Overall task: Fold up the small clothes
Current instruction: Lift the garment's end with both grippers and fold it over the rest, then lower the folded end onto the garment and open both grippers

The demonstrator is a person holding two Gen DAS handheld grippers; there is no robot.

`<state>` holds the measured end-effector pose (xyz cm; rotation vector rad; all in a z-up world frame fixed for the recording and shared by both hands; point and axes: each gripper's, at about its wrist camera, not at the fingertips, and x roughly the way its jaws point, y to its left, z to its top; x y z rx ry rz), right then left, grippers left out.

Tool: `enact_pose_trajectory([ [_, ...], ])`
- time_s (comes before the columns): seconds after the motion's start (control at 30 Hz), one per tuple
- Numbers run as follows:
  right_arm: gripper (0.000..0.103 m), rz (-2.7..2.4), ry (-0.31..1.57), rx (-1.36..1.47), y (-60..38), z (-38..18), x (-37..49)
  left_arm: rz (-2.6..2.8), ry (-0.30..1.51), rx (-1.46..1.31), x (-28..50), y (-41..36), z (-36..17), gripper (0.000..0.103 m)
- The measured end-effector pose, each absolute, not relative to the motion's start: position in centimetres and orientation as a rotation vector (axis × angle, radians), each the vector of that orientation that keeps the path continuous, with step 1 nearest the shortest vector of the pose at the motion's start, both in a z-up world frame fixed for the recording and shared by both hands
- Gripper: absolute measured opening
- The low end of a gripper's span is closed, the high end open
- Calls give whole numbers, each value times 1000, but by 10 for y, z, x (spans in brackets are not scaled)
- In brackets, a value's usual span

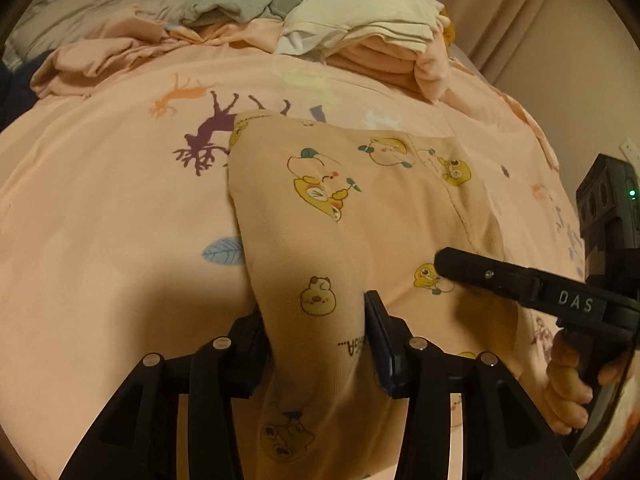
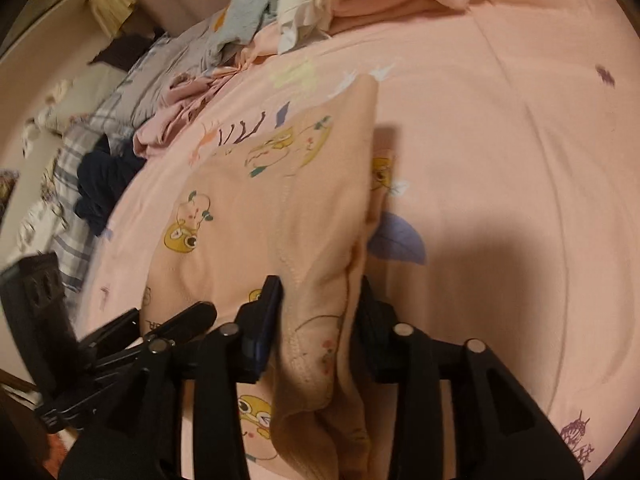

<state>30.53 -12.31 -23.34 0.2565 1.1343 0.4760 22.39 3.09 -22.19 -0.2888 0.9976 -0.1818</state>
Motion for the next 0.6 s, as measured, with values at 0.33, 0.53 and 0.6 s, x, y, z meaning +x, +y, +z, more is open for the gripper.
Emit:
enact_pose_trajectory([
  [0.33,40,433,1108,168,-118,-237,304,-145,1001,-260,226,27,-228,47],
  [0.53,41,443,1109,199,-121,-240,303,-155,995,-262,226,28,-228,47],
  [0.6,41,447,1110,199,-120,-240,303,-155,997,-270,226,28,-228,47],
])
